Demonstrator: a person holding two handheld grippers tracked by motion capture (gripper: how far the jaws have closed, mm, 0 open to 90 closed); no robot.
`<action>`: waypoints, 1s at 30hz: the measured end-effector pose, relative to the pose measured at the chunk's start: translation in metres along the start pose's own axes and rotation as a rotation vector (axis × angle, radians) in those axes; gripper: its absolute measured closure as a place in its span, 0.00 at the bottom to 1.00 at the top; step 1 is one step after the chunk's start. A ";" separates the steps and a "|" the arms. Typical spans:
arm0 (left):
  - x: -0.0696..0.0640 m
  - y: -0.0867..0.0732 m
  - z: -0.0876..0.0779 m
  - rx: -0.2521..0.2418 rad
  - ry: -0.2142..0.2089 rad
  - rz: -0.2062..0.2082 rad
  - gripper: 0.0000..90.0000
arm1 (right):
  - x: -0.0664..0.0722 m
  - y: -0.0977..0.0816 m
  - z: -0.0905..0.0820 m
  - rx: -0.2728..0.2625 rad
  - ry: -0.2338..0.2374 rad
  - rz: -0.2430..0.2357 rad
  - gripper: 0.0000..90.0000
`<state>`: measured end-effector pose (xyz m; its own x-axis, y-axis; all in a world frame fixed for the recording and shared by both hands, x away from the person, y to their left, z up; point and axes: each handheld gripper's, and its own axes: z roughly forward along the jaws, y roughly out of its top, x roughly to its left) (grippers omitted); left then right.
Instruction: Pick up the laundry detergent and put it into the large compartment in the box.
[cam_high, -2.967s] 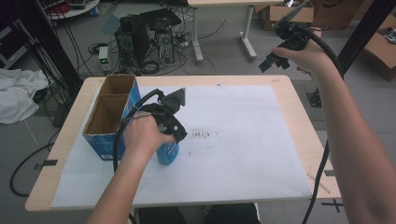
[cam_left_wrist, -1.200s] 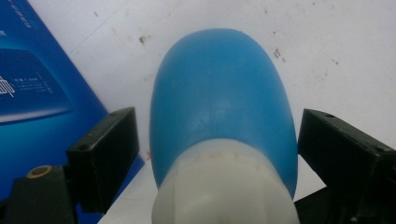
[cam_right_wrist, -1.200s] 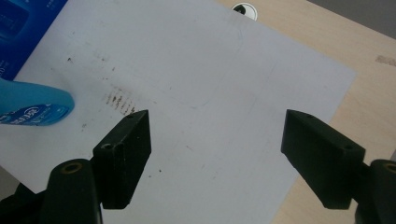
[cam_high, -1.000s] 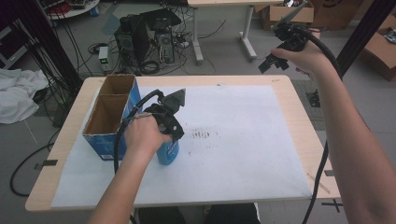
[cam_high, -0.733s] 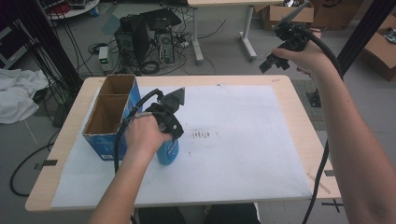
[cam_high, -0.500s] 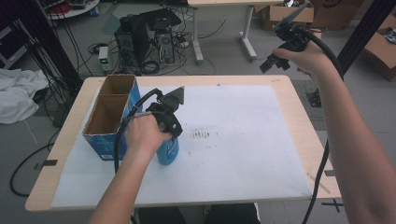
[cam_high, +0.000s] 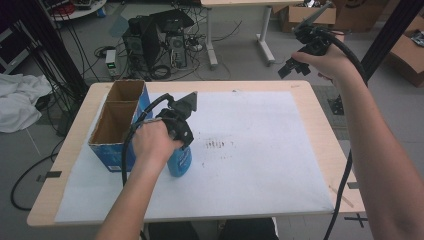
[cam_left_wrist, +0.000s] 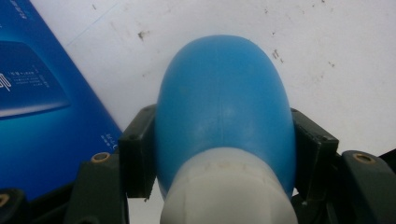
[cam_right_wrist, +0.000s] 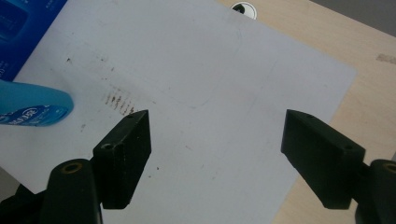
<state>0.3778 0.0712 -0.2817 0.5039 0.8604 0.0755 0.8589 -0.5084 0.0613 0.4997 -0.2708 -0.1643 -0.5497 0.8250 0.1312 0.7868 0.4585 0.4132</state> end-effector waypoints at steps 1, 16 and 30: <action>0.000 0.000 0.000 0.002 0.003 0.003 0.42 | 0.000 0.000 0.000 0.000 0.000 -0.001 0.28; 0.001 0.002 -0.012 0.005 0.011 0.025 0.42 | -0.002 0.001 0.001 0.001 -0.001 0.003 0.28; 0.020 -0.003 -0.072 -0.040 0.019 -0.030 0.42 | -0.002 0.002 0.000 -0.003 0.001 0.006 0.28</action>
<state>0.3787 0.0870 -0.2086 0.4756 0.8748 0.0919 0.8692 -0.4835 0.1033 0.5024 -0.2713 -0.1639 -0.5455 0.8273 0.1345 0.7890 0.4527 0.4155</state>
